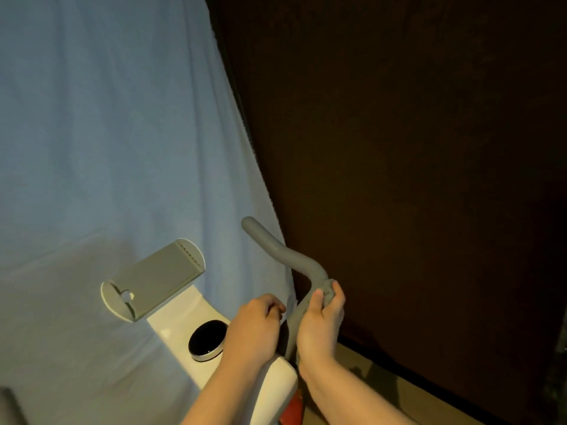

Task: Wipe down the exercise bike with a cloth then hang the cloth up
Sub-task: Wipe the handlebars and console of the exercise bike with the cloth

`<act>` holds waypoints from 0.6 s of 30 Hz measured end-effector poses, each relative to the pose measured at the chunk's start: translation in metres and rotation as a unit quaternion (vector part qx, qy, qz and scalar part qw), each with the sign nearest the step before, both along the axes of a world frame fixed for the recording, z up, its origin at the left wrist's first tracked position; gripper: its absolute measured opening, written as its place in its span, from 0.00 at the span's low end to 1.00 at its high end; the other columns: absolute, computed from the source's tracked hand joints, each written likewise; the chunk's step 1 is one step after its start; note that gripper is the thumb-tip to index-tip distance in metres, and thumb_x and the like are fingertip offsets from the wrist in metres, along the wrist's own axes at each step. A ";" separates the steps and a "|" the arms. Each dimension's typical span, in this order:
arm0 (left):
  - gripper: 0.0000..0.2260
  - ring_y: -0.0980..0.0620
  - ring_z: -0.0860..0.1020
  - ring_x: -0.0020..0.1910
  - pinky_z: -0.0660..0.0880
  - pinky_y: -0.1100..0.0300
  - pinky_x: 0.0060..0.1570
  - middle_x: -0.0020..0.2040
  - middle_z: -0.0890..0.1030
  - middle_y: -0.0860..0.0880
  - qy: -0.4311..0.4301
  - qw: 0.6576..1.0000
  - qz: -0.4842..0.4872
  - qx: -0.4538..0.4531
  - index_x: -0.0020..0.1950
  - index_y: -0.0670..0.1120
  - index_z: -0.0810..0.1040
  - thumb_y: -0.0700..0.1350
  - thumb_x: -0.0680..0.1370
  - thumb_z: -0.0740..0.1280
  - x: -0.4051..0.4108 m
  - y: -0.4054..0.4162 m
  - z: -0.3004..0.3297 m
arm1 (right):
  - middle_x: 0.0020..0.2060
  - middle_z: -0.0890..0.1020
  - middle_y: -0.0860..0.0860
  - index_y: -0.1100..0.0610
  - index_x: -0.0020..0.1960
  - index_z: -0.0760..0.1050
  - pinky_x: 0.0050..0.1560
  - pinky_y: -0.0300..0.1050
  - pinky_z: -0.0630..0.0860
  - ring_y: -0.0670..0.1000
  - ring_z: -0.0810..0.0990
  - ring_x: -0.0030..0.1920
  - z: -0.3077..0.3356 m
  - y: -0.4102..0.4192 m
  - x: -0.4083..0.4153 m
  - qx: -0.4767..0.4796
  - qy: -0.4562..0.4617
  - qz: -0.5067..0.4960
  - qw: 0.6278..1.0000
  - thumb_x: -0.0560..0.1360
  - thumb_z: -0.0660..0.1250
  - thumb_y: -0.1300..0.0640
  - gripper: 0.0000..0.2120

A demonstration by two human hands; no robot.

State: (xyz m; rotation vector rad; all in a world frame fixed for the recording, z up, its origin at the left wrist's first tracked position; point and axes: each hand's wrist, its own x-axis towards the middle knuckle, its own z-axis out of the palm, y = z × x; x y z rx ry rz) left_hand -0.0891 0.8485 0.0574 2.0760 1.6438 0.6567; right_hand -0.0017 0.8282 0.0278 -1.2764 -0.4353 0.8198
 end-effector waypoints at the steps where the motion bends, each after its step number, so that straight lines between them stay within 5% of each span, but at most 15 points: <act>1: 0.12 0.53 0.79 0.44 0.77 0.53 0.47 0.43 0.81 0.52 -0.003 1.000 0.001 -0.002 0.45 0.54 0.79 0.42 0.79 0.58 0.000 -0.002 0.001 | 0.74 0.61 0.56 0.49 0.76 0.56 0.56 0.41 0.66 0.56 0.69 0.68 -0.001 0.000 -0.001 0.004 -0.003 -0.009 1.000 0.83 0.53 0.53 0.22; 5: 0.12 0.53 0.79 0.44 0.77 0.53 0.47 0.42 0.81 0.54 -0.020 1.000 0.007 -0.007 0.43 0.53 0.79 0.42 0.79 0.58 -0.002 -0.003 0.001 | 0.73 0.63 0.53 0.46 0.76 0.54 0.59 0.44 0.67 0.55 0.68 0.69 -0.006 -0.009 -0.007 0.021 0.050 0.014 0.998 0.83 0.53 0.52 0.22; 9: 0.12 0.51 0.79 0.45 0.77 0.53 0.47 0.44 0.82 0.52 0.002 1.000 0.010 -0.016 0.43 0.53 0.79 0.43 0.78 0.57 0.002 0.002 0.001 | 0.69 0.71 0.56 0.50 0.70 0.64 0.58 0.46 0.68 0.51 0.72 0.61 -0.002 0.019 0.022 0.008 0.062 -0.022 0.998 0.84 0.53 0.52 0.15; 12: 0.12 0.51 0.79 0.45 0.77 0.55 0.46 0.45 0.82 0.52 0.013 1.000 0.009 -0.008 0.44 0.53 0.79 0.43 0.79 0.57 0.002 0.000 0.001 | 0.74 0.63 0.54 0.49 0.74 0.60 0.58 0.44 0.66 0.54 0.69 0.66 -0.002 0.002 0.005 -0.012 -0.031 -0.006 0.999 0.84 0.52 0.52 0.19; 15: 0.12 0.51 0.79 0.44 0.78 0.52 0.46 0.43 0.82 0.52 -0.019 1.000 0.010 -0.011 0.43 0.53 0.79 0.43 0.79 0.58 0.000 0.002 0.002 | 0.78 0.50 0.47 0.48 0.78 0.53 0.67 0.48 0.62 0.56 0.55 0.75 0.000 -0.010 -0.004 -0.028 -0.177 0.045 0.983 0.83 0.51 0.50 0.24; 18: 0.12 0.50 0.80 0.44 0.77 0.49 0.48 0.41 0.82 0.51 -0.057 0.998 0.010 -0.012 0.41 0.52 0.79 0.42 0.78 0.58 0.000 0.002 0.004 | 0.79 0.53 0.49 0.51 0.78 0.55 0.75 0.50 0.50 0.52 0.48 0.78 0.008 0.024 0.027 -0.069 -0.329 0.069 0.939 0.84 0.50 0.51 0.23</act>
